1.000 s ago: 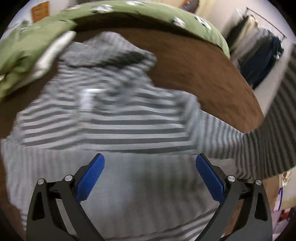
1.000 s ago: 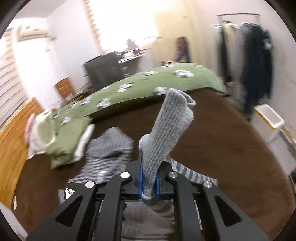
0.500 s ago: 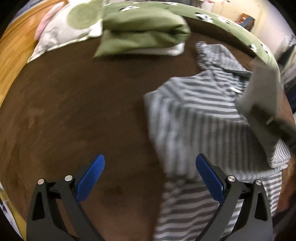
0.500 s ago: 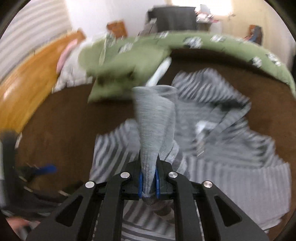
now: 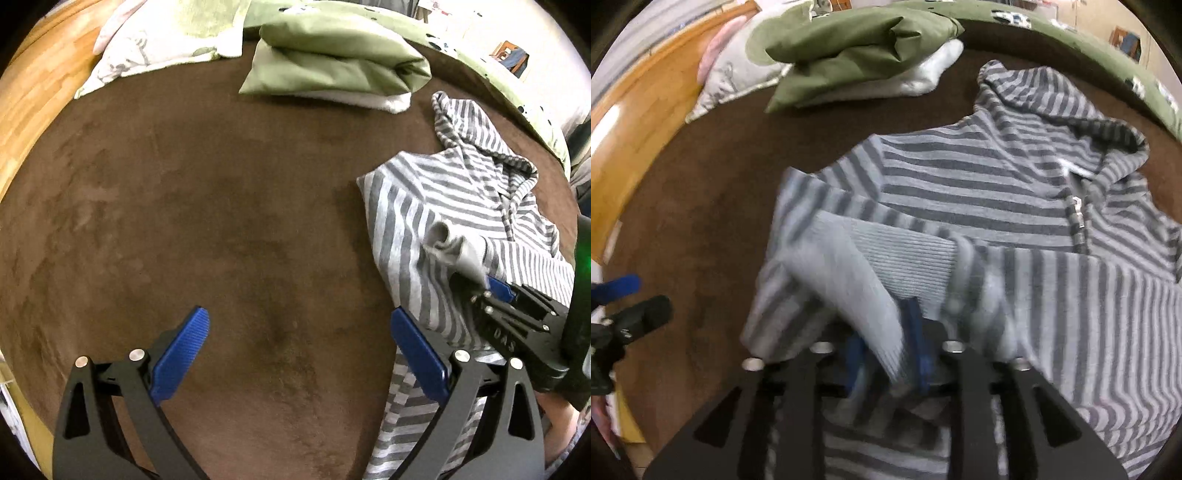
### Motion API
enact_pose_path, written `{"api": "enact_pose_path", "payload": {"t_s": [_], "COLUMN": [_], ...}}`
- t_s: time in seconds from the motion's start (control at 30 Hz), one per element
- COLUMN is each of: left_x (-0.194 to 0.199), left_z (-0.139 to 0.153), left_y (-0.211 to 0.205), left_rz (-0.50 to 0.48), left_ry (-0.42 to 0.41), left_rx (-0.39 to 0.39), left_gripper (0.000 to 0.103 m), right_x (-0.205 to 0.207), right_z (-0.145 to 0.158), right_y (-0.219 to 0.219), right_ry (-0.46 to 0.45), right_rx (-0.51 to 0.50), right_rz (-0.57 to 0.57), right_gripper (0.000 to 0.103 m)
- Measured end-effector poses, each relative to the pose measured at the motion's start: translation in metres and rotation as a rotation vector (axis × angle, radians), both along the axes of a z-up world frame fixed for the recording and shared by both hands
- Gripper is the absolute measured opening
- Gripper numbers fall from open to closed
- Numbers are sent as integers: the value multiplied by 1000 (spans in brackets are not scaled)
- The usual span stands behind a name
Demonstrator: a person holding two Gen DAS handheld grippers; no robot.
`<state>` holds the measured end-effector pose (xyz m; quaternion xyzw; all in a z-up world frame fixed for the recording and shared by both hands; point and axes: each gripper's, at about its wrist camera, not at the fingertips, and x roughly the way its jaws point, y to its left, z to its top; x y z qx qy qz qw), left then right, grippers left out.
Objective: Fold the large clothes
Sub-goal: 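Carry the cuff across the body onto the first sleeve, open right gripper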
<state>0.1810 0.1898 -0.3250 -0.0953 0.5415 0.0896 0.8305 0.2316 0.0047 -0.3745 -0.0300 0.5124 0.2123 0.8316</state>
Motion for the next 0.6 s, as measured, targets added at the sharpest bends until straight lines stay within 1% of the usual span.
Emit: {"api": "enact_pose_path", "payload": {"t_s": [0.07,0.1,0.13,0.17,0.23,0.33,0.4,0.5,0.6], "left_x": [1,1,1,2,3,9,18,34,52], "left_z": [10,15,22,28,41,57,65,71,68], "left_y": [3,4,6,7,7,-5,-25,-63,-106], "left_rz": [8,13,21,25,19,-33,-97,-178,-247], "left_ry": [-15,-24,-33,-40,-58,-73,-80,-102,-117], "left_rx": [-9,-12,-14,-14,-19,-25,-42,-83,-138], "left_gripper": [96,96,96,96,96,96,96,96,96], "right_x": [-6,-9,-15,-18,-22,-21,-17,-8,0], "right_z": [11,15,24,33,48,75,87,95,92], "right_y": [7,9,8,6,-2,-38,-67,-115,-157], "right_ry": [-1,0,1,-4,-23,-57,-72,-94,-102], "right_rx": [30,47,84,104,111,88,63,10,-42], "right_rz": [29,37,39,29,8,-59,-111,-182,-227], "right_gripper": [43,49,52,52,52,52,52,54,53]}}
